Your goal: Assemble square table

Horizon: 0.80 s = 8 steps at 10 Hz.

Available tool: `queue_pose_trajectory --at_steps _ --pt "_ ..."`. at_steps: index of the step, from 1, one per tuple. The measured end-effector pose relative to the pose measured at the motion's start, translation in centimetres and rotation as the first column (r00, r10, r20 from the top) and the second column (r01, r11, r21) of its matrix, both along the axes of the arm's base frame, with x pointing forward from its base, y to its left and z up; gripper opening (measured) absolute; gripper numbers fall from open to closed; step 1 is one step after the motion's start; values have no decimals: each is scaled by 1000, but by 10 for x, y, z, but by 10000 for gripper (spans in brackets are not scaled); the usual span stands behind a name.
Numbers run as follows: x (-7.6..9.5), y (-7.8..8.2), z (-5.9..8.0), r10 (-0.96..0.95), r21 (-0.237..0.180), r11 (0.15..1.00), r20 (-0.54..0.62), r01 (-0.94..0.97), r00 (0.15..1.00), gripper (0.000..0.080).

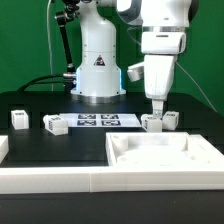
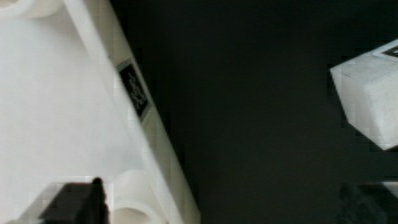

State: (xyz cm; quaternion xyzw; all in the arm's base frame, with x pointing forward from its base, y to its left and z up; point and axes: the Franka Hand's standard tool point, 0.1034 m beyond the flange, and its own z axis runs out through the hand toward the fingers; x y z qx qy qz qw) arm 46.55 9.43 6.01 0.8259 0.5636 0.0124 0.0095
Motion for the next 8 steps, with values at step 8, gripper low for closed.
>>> queue_pose_trajectory --at_steps 8 --pt "-49 24 -8 -713 38 699 -41 714 700 649"
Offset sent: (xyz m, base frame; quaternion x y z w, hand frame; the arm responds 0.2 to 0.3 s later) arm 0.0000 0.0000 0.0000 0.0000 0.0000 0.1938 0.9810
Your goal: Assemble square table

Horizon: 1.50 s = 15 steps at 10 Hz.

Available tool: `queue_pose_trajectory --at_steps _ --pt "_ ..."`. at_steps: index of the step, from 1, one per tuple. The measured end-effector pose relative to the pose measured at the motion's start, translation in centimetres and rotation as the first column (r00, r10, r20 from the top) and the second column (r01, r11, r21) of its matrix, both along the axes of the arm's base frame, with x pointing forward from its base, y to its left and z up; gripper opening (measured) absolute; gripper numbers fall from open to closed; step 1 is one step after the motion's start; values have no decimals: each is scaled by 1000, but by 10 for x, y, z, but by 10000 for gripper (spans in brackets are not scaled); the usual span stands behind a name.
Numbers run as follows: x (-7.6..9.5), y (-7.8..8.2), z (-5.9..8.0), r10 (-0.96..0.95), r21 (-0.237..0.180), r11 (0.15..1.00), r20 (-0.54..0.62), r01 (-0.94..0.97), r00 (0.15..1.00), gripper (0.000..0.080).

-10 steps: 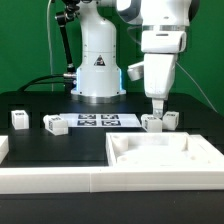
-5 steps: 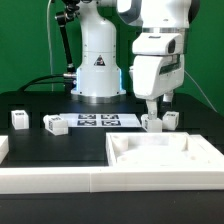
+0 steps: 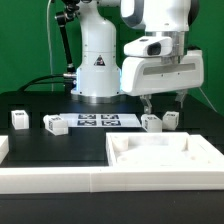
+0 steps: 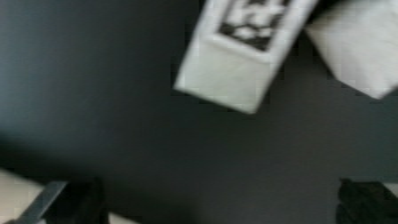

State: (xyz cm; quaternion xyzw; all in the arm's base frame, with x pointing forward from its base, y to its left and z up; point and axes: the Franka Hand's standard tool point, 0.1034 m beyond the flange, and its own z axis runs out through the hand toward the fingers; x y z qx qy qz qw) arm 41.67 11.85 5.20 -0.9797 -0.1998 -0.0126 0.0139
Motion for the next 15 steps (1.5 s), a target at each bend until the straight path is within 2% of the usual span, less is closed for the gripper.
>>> queue_pose_trajectory --at_steps 5,7,8,10,12,15 --pt "-4 5 -1 -317 26 948 -28 318 948 649" --pt "-13 1 -4 -542 36 838 -54 544 838 649" --pt "-15 4 -5 -576 34 815 -61 579 815 649" --pt "-18 8 -6 -709 33 700 -82 713 700 649" --pt "-18 9 -6 -752 33 653 -91 756 653 649" --pt "-23 9 -11 -737 26 671 -95 741 670 649"
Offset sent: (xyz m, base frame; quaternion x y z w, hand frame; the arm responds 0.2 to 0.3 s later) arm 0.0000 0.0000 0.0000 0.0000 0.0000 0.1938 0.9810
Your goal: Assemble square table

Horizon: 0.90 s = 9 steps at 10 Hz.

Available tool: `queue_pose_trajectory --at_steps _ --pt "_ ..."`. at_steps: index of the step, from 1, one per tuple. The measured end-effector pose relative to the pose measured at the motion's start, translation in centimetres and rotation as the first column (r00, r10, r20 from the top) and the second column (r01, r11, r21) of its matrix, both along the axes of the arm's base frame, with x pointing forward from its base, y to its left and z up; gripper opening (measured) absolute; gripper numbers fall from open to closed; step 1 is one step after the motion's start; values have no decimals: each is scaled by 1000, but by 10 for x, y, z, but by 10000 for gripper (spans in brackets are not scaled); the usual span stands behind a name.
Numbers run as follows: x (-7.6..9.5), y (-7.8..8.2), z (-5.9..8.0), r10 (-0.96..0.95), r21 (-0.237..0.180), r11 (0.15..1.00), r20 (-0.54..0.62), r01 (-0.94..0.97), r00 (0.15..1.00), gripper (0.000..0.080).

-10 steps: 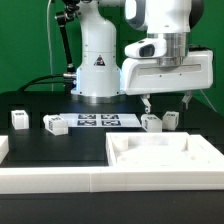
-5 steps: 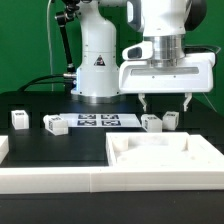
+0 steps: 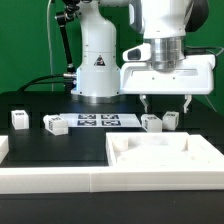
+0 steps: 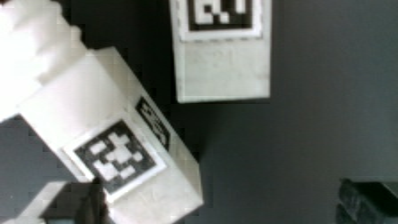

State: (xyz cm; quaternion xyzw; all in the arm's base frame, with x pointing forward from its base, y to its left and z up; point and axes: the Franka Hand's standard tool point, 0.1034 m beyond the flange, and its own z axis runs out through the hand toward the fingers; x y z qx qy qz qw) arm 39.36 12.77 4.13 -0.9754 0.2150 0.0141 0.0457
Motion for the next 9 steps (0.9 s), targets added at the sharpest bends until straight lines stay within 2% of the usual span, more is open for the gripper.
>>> queue_pose_trajectory --at_steps 2,3,4,5,9 --pt "0 1 0 10 0 1000 1 -10 1000 649" --pt "-4 -6 -2 49 18 999 -93 -48 994 649" --pt "0 -8 0 56 33 998 -129 -52 990 649" --pt "-4 -9 1 88 72 995 -219 -74 972 649" --pt "-7 -12 4 122 152 986 -424 -63 897 649"
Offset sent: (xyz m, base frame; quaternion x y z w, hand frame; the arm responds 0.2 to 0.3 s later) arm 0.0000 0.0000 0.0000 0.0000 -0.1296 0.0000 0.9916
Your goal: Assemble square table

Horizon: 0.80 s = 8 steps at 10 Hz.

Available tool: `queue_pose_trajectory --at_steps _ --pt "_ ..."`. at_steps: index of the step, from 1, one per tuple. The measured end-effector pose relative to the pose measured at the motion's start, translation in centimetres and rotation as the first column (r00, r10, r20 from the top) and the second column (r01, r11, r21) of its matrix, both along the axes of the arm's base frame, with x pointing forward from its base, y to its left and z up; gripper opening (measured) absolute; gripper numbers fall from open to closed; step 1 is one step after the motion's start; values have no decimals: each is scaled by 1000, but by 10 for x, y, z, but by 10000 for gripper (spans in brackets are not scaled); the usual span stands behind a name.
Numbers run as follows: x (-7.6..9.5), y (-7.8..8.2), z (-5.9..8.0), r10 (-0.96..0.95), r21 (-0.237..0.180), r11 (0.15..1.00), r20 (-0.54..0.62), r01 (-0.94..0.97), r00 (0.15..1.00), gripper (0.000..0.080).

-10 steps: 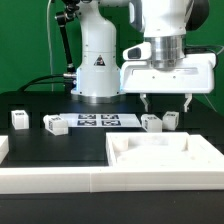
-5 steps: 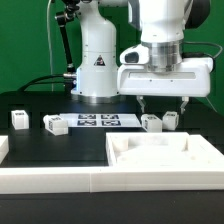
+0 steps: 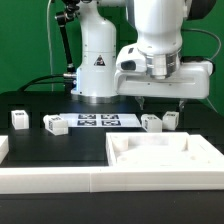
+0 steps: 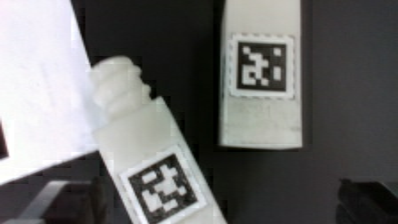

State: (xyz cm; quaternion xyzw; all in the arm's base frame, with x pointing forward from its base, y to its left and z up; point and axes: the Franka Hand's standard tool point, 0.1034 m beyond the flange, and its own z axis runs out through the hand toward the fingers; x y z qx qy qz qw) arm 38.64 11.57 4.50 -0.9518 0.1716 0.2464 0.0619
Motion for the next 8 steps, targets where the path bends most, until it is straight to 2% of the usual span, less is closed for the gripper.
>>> queue_pose_trajectory --at_steps 3,4,5,6,8 --pt "-2 7 -4 14 38 999 -145 -8 989 649" --pt "-2 11 -4 21 65 998 -233 -6 972 649" --pt "4 9 -7 21 81 997 -265 0 964 649" --pt "1 7 -8 26 95 995 -323 5 946 649" --pt "2 9 -10 20 90 996 -324 10 946 649"
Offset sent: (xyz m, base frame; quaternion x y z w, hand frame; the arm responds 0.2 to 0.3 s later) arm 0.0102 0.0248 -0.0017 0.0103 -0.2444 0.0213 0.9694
